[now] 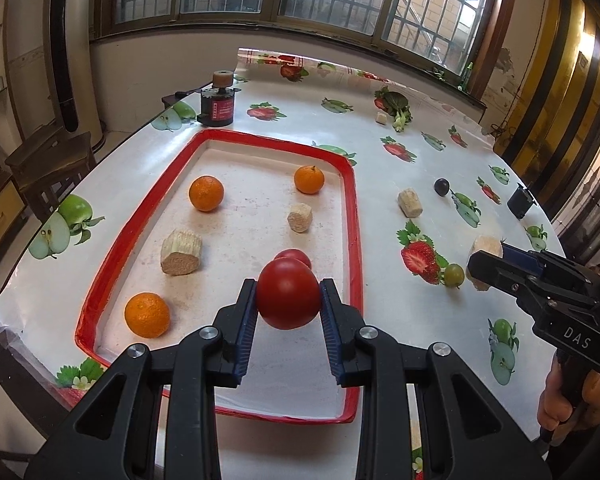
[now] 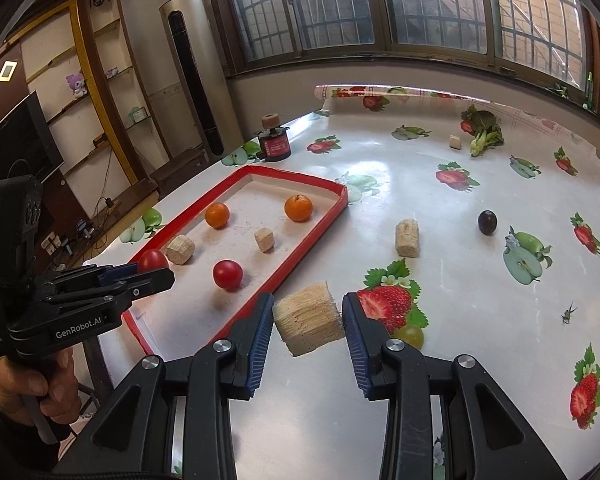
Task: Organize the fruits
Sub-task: 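Carry the tomato and wooden cube over the red tray with both tools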
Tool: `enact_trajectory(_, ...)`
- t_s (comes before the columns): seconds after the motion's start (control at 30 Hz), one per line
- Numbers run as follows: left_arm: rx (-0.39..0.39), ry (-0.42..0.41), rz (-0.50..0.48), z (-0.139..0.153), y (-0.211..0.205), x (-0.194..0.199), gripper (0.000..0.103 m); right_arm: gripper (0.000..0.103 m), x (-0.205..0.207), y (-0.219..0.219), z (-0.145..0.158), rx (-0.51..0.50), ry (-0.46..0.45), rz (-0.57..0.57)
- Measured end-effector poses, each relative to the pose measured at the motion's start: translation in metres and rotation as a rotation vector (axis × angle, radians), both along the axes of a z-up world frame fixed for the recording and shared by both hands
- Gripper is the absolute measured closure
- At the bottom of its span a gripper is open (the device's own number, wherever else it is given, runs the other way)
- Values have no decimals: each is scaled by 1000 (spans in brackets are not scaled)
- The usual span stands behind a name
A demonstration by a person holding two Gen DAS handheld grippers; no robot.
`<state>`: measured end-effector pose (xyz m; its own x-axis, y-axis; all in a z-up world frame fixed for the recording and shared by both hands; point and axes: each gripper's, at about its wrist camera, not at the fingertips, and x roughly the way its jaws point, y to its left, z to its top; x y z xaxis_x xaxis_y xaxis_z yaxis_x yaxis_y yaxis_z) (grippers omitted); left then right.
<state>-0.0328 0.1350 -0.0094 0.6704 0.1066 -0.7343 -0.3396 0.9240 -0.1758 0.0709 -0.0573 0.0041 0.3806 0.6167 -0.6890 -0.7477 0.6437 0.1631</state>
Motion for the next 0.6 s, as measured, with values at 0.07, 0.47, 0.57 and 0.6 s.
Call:
enact_trajectory(0.07,-2,1,12,-1,5,-3,75,67,-3,7,0,0,-1,15)
enact_trajectory(0.47,-35,20,69,-15,29,-18,75,67,-12,48,-4,-14,2,88)
enact_trajectory(0.57,-39,25,73,-17,32,-18,75,67,-12,55,-7,-17,9,100)
enact_trajectory(0.6,-40,25,73,-18,33,-17,75,67,-11,58,-8,-20,9,103)
